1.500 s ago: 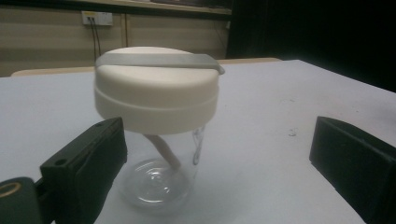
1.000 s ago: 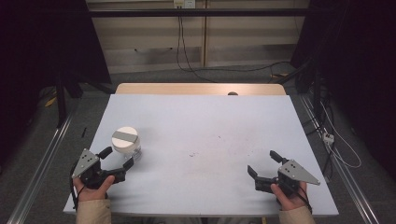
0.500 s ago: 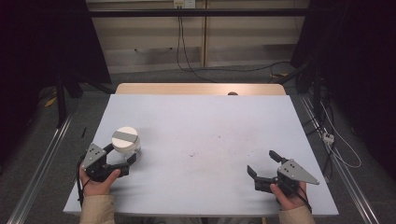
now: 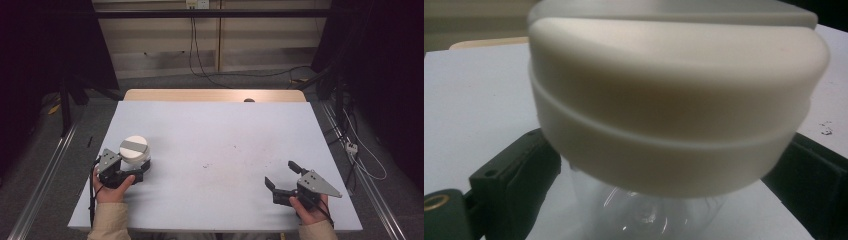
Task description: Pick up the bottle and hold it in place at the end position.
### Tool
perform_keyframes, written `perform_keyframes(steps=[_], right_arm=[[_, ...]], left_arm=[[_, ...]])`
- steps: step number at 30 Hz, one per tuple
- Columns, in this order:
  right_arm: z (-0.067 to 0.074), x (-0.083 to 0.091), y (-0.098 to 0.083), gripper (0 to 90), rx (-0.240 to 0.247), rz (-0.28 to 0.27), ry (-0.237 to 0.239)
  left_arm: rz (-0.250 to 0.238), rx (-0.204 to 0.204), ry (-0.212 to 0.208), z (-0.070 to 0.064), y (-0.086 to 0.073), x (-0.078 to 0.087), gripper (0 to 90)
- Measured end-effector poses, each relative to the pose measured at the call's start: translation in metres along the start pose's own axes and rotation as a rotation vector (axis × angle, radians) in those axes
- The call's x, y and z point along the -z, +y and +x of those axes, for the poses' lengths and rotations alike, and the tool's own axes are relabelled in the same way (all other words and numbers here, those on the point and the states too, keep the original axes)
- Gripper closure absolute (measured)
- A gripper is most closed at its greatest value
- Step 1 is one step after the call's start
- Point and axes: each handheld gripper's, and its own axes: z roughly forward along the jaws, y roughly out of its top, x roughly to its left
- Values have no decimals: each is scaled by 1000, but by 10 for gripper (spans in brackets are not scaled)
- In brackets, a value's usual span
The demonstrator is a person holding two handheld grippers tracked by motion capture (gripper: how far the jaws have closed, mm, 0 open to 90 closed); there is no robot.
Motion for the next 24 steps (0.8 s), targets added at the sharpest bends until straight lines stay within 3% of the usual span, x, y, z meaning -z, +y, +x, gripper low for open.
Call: perform_keyframes(steps=[17,24], right_arm=[[-1,0,0,42,0,2,2],[-1,-1,0,44,-2,2,4]], left_arm=[[16,-6,13,-1,5,-25,65],[2,-11,13,-1,6,-27,110]])
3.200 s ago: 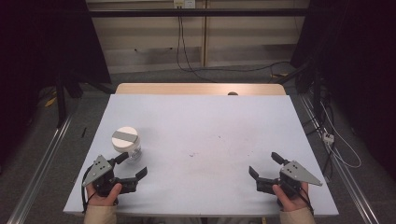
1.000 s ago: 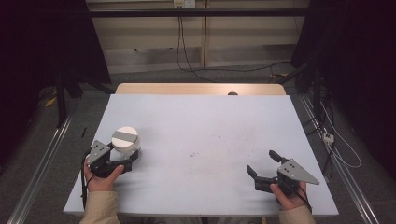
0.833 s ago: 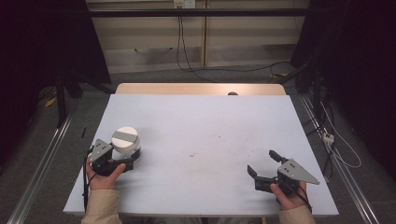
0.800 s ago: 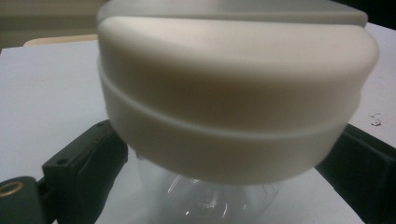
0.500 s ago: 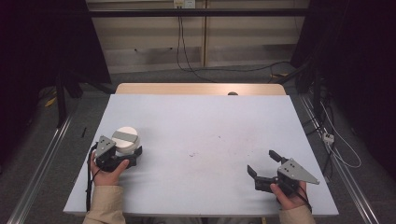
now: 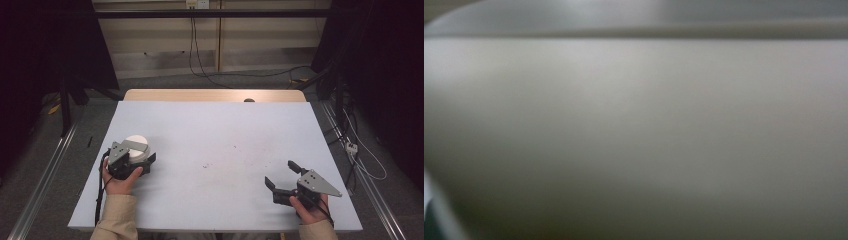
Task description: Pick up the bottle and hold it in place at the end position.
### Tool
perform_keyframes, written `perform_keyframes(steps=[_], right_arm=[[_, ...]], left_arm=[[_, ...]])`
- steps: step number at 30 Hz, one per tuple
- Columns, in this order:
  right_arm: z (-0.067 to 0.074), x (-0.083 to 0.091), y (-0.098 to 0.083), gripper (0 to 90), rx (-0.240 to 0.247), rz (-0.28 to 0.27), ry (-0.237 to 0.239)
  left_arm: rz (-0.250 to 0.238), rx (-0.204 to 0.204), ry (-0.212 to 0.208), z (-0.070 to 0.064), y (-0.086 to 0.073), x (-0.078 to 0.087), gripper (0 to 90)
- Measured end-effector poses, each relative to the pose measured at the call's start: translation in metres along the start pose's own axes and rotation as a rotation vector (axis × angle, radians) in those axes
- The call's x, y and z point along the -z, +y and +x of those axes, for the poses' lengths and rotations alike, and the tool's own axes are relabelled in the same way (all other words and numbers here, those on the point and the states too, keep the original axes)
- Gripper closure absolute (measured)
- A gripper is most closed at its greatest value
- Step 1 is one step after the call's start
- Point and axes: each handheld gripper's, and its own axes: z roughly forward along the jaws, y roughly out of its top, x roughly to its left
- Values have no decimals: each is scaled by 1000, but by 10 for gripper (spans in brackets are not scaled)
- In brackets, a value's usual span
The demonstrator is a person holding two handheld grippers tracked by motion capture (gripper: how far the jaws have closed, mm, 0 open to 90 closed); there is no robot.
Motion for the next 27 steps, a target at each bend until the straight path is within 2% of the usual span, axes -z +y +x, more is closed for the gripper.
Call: perform_keyframes(steps=[5,8,11,17,27], right_arm=[[0,0,0,45,-1,1,1],[0,0,0,46,0,0,4],[0,-1,0,46,-1,2,4],[0,-1,0,47,1,0,5],[0,-2,0,47,1,-2,9]], left_arm=[[-11,5,-1,1,0,0,136],[-13,-20,7,1,0,0,176],[-16,-36,3,1,0,0,177],[-18,-48,1,1,0,1,179],[-72,-27,-65,-6,8,1,182]])
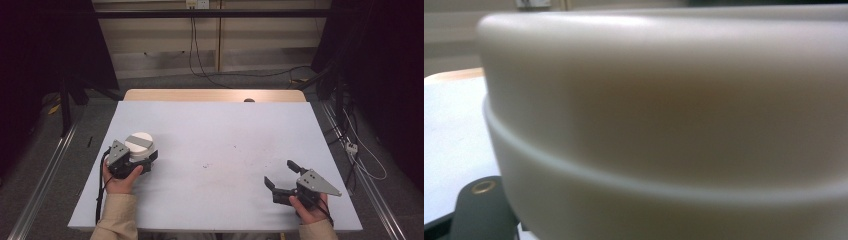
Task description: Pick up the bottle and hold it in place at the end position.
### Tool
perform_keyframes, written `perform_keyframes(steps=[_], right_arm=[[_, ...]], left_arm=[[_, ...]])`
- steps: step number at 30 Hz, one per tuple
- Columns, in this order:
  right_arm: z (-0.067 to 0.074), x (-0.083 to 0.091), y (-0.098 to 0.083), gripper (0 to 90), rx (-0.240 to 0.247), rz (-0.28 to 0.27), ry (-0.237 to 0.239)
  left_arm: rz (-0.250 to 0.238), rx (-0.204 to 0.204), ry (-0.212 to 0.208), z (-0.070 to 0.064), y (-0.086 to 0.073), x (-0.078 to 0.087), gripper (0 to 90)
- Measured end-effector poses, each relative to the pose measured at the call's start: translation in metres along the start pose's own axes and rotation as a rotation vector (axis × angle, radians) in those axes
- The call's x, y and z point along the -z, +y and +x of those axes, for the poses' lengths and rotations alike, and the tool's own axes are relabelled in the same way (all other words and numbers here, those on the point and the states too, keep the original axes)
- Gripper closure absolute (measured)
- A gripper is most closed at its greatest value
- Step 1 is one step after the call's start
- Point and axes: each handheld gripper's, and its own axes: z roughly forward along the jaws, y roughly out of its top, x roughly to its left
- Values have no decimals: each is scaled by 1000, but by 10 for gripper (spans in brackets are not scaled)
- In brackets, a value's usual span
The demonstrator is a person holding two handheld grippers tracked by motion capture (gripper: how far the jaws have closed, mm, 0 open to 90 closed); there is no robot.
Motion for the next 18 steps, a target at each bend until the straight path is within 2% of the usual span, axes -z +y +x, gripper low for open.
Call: perform_keyframes(steps=[8,18], right_arm=[[-1,0,0,47,-1,-1,-1],[-2,1,-1,47,-3,0,0]], left_arm=[[-31,-1,-53,-12,10,-9,183],[-18,-27,-92,-23,14,-24,183]])
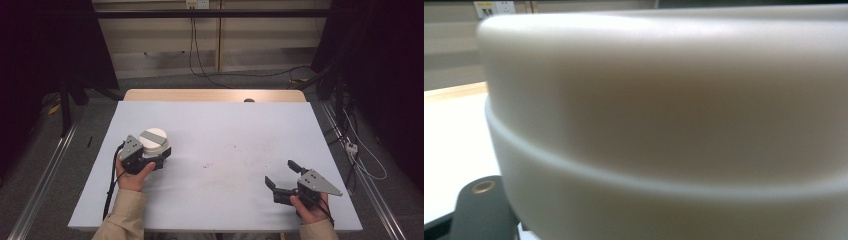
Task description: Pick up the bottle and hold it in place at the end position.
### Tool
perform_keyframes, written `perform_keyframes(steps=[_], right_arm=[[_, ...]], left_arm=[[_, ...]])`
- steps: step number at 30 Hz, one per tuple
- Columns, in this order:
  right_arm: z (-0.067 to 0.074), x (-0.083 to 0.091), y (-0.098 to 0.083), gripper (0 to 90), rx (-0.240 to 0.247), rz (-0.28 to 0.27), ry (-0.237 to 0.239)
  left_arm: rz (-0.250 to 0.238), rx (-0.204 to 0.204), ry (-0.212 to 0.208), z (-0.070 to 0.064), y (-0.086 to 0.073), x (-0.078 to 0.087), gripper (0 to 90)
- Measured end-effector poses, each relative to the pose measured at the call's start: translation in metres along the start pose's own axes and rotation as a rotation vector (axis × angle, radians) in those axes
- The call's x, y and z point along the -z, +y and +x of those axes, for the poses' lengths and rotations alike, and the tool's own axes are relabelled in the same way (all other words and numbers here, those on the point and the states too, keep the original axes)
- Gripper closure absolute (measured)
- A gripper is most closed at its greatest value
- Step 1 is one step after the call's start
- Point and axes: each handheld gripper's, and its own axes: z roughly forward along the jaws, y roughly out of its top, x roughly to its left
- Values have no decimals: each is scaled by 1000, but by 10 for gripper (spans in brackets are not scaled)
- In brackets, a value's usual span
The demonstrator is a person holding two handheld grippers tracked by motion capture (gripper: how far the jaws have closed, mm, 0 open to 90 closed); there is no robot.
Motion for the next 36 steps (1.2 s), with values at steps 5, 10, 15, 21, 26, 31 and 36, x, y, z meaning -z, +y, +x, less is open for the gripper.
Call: perform_keyframes(steps=[5,10,15,21,26,31,36], right_arm=[[0,0,0,48,-1,-1,0],[0,-1,0,48,-1,0,4],[0,-1,0,49,-4,3,2],[-1,-1,-1,49,-5,6,6],[-1,-1,0,49,-10,4,2],[-2,-1,0,49,-12,2,-1],[-2,-1,0,49,-12,2,-2]], left_arm=[[0,0,-12,-2,2,-6,183],[2,-2,-24,-5,4,-13,183],[6,0,-33,-7,5,-18,183],[13,-1,-41,-9,7,-25,184],[13,-4,-52,-12,10,-31,183],[16,-14,-62,-14,12,-38,184],[18,-14,-71,-16,14,-43,184]])
